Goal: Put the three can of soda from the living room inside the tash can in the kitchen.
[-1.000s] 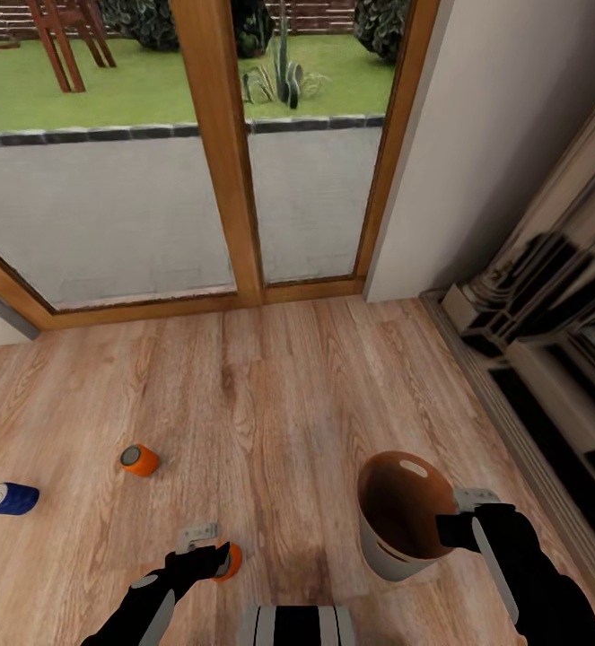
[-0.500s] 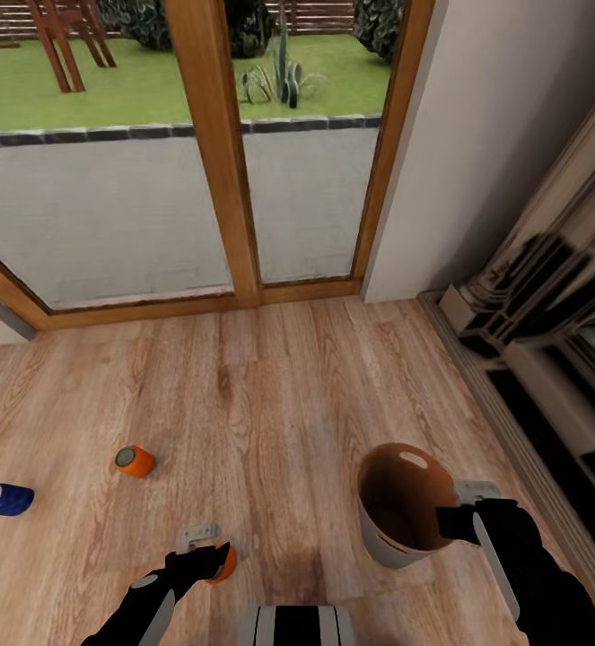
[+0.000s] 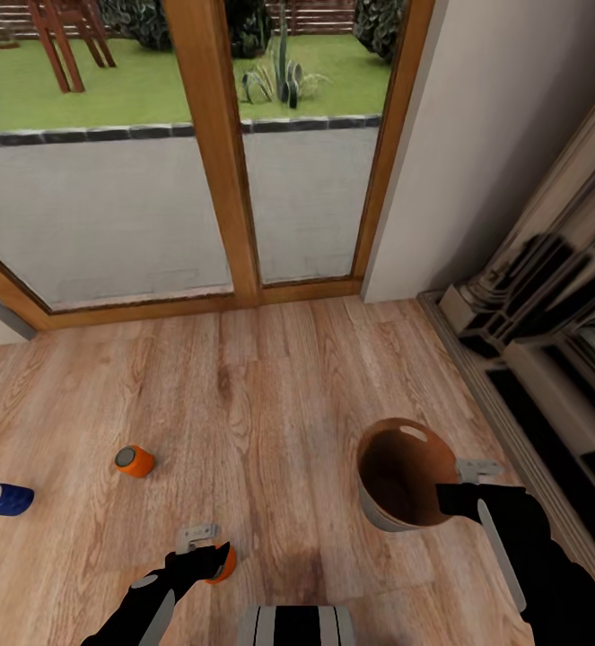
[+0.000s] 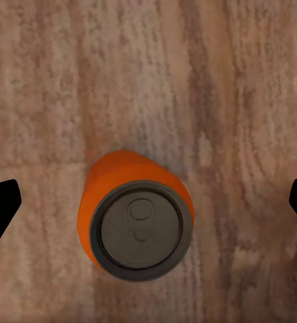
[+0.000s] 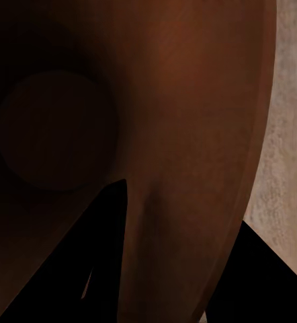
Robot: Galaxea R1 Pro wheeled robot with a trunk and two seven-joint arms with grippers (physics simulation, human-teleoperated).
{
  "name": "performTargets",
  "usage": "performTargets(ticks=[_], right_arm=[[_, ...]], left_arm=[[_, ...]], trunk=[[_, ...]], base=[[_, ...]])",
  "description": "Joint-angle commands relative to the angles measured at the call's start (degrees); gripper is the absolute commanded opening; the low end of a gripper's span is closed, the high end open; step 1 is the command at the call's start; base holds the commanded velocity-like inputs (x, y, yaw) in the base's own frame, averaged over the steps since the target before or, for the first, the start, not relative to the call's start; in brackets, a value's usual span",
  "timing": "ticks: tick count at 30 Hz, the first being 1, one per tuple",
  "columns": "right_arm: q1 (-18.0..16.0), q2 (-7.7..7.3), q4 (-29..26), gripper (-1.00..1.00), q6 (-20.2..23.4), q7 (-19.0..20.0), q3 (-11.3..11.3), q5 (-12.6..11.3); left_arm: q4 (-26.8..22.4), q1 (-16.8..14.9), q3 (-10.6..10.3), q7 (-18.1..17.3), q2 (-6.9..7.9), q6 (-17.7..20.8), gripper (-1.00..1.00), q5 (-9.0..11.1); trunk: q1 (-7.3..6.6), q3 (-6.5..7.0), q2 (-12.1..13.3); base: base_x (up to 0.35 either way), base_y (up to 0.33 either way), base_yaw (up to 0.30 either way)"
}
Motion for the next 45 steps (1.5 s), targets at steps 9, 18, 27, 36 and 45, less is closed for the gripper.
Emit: performTargets(ticks=[9,18,27,36,45], right_arm=[[0.0,0.06,-0.5,-1.00,0.0,0.0,0.0,-0.8],[0.0,0.06,-0.6,-1.00,0.0,0.0,0.0,-0.9],[0.0,0.07,-0.6,-1.00,-0.1,0.0,0.0,-0.9],[0.0,0.07,-0.6,-1.00,-0.1,0.0,0.0,-0.9],[0.0,0.07,-0.6,-1.00,-0.1,0.0,0.0,-0.9]], left_arm=[[0.0,0.0,0.0,0.0,0.00,0.0,1.00,0.0],[0.0,0.0,0.0,0.0,0.00,0.0,1.00,0.0],[0.0,0.0,0.0,0.0,0.00,0.0,1.00,0.0],[0.0,0.0,0.0,0.0,0.00,0.0,1.00,0.0],[0.0,0.0,0.0,0.0,0.00,0.0,1.00,0.0]], trunk=[[0.00,-0.02,0.0],[0.00,-0.57,0.0],[0.66,-1.92,-1.2],[1.32,-3.16,-2.4],[2.41,-4.13,-4.4]], base=[[0.000,0.000,0.000],[0.000,0.000,0.000],[0.000,0.000,0.000],[0.000,0.000,0.000],[0.000,0.000,0.000]])
